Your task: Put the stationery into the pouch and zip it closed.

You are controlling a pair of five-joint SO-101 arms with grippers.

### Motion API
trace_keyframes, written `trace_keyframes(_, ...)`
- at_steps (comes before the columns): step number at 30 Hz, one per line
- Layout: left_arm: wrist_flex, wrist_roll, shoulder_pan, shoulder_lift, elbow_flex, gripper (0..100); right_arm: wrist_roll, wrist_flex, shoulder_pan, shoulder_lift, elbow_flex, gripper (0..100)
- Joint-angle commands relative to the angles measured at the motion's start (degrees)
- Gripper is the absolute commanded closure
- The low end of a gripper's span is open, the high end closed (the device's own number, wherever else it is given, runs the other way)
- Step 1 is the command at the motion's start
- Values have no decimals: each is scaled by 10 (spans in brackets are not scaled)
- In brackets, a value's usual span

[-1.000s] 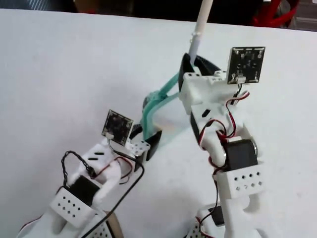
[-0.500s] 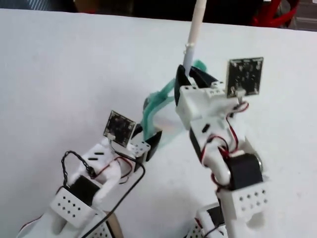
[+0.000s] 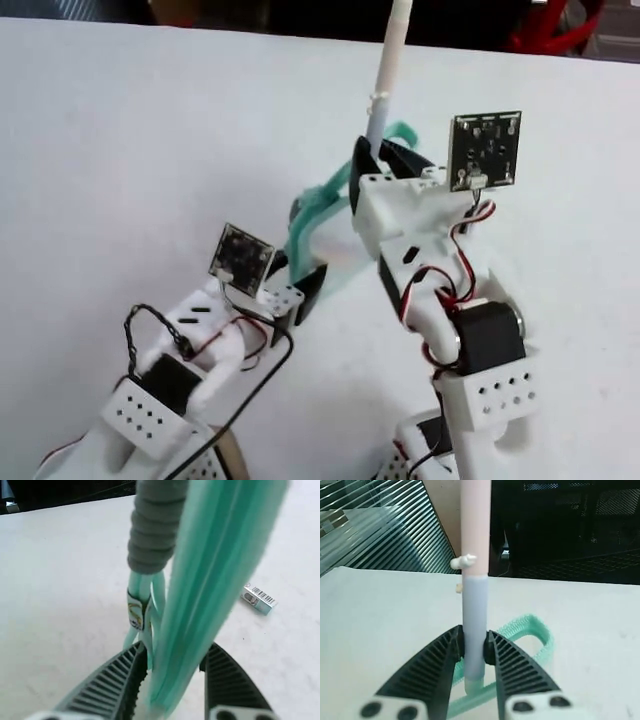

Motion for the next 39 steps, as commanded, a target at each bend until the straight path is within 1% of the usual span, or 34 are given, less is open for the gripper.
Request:
trace_keyframes(1,-25,-8,0,-4,-4,823,1,1,-22,1,-10,937)
trace_keyframes(4,-30,-9,0,-4,-4,823,2,3,-30,1,-9,837)
trace_keyframes(6,-30,-9,0,-4,-4,823,4,10,-30,1,-9,806)
trace_keyframes(10,-30,-9,0,-4,-4,823,33,10,-31,1,-9,805)
trace_keyframes(30,-30,-9,0,-4,-4,823,33,12,-23,-1,-9,805)
trace_keyframes(32,-30,-9,0,-4,-4,823,32,29,5,-29,-22,805)
trace_keyframes(35,-30,-9,0,-4,-4,823,32,65,62,-129,-57,805)
trace_keyframes(39,-30,-9,1,-4,-4,823,32,51,153,-262,-58,804)
